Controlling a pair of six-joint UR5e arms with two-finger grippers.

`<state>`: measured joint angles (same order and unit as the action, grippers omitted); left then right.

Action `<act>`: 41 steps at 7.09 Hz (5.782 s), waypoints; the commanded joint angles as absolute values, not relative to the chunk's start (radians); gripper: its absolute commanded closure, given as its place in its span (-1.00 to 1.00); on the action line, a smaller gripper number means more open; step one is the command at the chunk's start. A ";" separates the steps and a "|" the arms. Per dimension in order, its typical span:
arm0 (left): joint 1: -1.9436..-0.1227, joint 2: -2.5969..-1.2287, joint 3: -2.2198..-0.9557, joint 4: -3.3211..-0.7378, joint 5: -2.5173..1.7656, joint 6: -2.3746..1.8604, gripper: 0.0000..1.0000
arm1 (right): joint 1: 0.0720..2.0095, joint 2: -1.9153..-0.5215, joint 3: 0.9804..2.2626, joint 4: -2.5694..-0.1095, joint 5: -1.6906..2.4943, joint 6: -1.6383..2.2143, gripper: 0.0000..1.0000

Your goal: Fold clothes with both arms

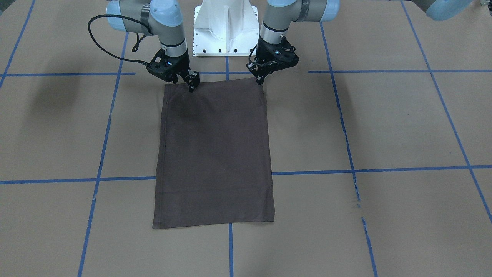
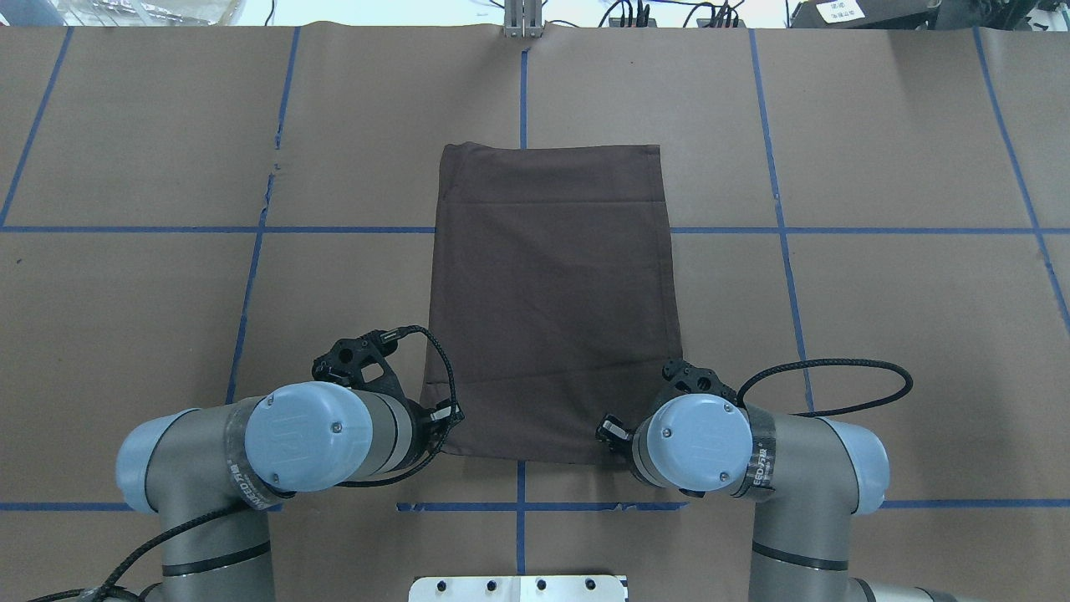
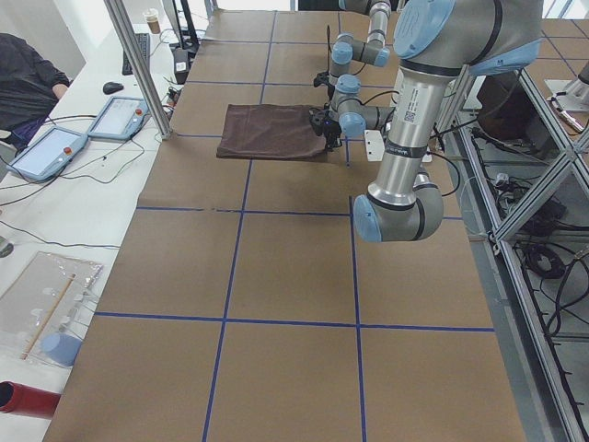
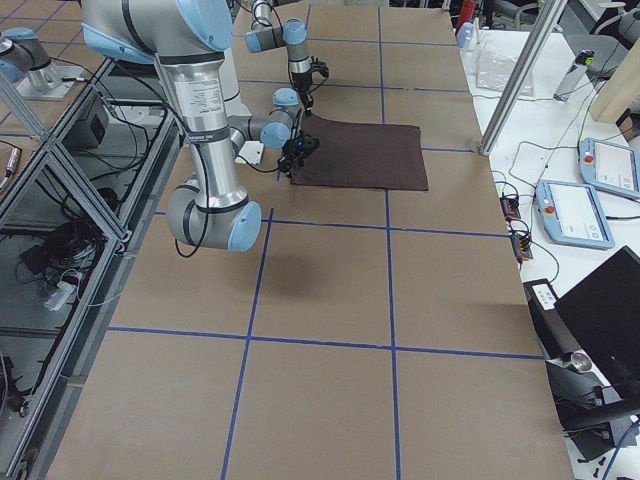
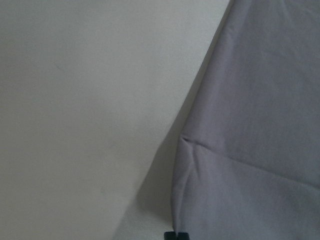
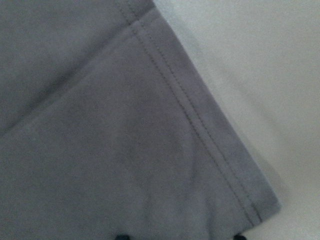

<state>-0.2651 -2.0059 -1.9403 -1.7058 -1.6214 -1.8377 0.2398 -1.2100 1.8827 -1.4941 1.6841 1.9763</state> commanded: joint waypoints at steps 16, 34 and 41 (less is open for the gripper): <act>-0.125 -1.930 -2.231 -1.605 -1.664 -1.988 1.00 | 0.163 -1.238 2.092 -1.479 1.684 2.002 1.00; -0.885 -2.151 -1.369 -2.145 -1.973 -1.285 -1.00 | 0.938 -0.764 1.063 -1.102 2.011 1.157 -1.00; -1.509 -1.646 -1.614 -1.867 -2.247 0.127 -1.00 | 1.541 -1.444 1.331 -1.272 2.396 0.072 -1.00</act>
<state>-1.4229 -1.6903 -1.6121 -1.9490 -2.1752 -0.0442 1.4762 -1.2968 1.2545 -1.2814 2.3630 0.1246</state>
